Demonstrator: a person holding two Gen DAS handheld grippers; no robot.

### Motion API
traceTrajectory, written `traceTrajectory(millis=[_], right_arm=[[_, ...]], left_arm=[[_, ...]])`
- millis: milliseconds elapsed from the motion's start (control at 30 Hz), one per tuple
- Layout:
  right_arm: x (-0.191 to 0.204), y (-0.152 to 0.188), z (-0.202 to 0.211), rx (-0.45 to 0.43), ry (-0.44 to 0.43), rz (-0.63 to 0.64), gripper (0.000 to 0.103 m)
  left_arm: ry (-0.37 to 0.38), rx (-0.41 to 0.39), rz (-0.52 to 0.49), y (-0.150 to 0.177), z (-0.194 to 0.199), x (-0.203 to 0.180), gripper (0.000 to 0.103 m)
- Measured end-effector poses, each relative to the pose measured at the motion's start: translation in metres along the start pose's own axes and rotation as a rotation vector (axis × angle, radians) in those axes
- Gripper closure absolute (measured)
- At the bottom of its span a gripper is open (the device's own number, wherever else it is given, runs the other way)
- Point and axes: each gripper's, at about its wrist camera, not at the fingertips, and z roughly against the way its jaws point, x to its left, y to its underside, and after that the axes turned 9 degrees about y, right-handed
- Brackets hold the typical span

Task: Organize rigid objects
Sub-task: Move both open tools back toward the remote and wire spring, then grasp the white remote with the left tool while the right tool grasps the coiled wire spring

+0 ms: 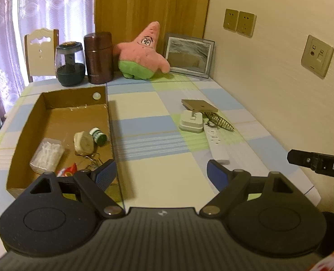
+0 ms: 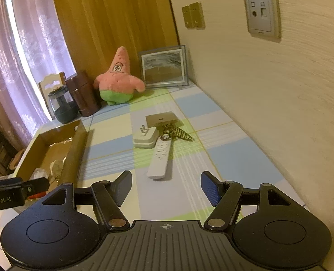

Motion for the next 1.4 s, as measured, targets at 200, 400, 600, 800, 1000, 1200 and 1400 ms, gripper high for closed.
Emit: traceTrajectory(millis=[200,400,600,800,1000,1200,1400], right_arm=[[-0.008,-0.006,-0.009,0.000,-0.004,0.019,0.038],[-0.019,-0.021,-0.029,0.010,-0.019,0.091,0.038],[-0.039,-0.040,-0.061,0.011,-0.036,0.147,0.038],[-0.060,-0.046,-0.105,0.022,-0.045,0.203,0.038],[-0.075,-0.042,-0.149,0.041,-0.071,0.229,0.038],[-0.077,-0.043,-0.183,0.052,-0.095,0.238,0.038],[-0.076,-0.047,-0.204,0.055,-0.090,0.219,0.038]], left_arm=[[0.017,0.029,0.006,-0.003,-0.015,-0.005,0.019],[0.035,0.048,0.004,-0.012,-0.040,-0.016,0.019],[0.060,0.069,-0.009,-0.019,-0.078,-0.034,0.019],[0.092,0.088,0.007,-0.022,-0.127,-0.045,0.019],[0.121,0.116,-0.001,-0.020,-0.173,-0.054,0.024],[0.139,0.131,0.001,-0.020,-0.207,-0.060,0.027],[0.143,0.168,-0.032,-0.016,-0.241,-0.067,0.042]])
